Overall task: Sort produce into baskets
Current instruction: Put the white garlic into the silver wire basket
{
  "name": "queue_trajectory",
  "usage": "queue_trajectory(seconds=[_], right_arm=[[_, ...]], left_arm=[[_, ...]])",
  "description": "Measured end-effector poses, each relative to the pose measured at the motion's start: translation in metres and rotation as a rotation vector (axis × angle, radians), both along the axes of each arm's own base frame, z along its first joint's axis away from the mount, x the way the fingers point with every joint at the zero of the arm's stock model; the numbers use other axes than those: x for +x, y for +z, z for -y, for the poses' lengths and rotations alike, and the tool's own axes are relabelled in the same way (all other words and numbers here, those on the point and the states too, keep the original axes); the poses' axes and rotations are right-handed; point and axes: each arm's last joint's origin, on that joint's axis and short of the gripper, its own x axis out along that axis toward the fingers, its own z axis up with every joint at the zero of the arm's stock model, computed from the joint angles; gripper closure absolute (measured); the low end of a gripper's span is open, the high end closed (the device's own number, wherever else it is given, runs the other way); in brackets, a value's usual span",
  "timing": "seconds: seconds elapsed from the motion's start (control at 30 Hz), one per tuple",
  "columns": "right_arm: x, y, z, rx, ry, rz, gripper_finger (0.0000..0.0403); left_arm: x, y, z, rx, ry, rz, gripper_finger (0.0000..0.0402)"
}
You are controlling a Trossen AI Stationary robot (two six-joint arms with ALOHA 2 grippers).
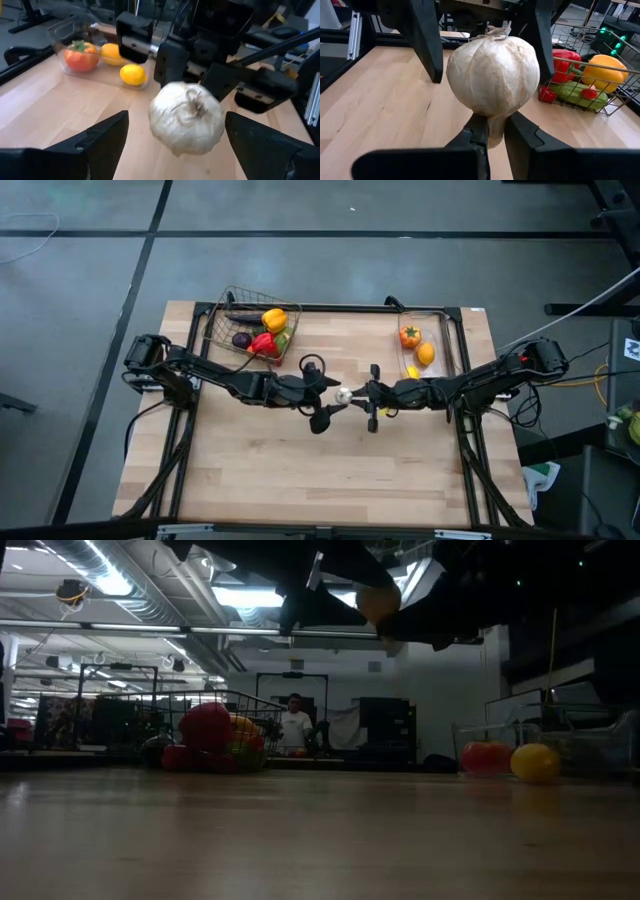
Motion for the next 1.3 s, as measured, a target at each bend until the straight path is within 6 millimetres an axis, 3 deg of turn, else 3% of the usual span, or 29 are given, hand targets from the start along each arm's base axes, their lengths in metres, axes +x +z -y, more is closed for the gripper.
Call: queue_trajectory(seconds=[1.07,1.3], right_arm=[[0.0,0.0,0.0001,0.002,-0.001,0.0,0.0363],[0.0,0.0,0.0001,-0.002,0.0,-0.001,0.0363]], left_arm=[[0.0006,0.0018,0.0002,0.027,-0.011,0.013,0.0185],[0.0006,0.0018,0.0002,0.027,-0.011,0.013,0.0191]])
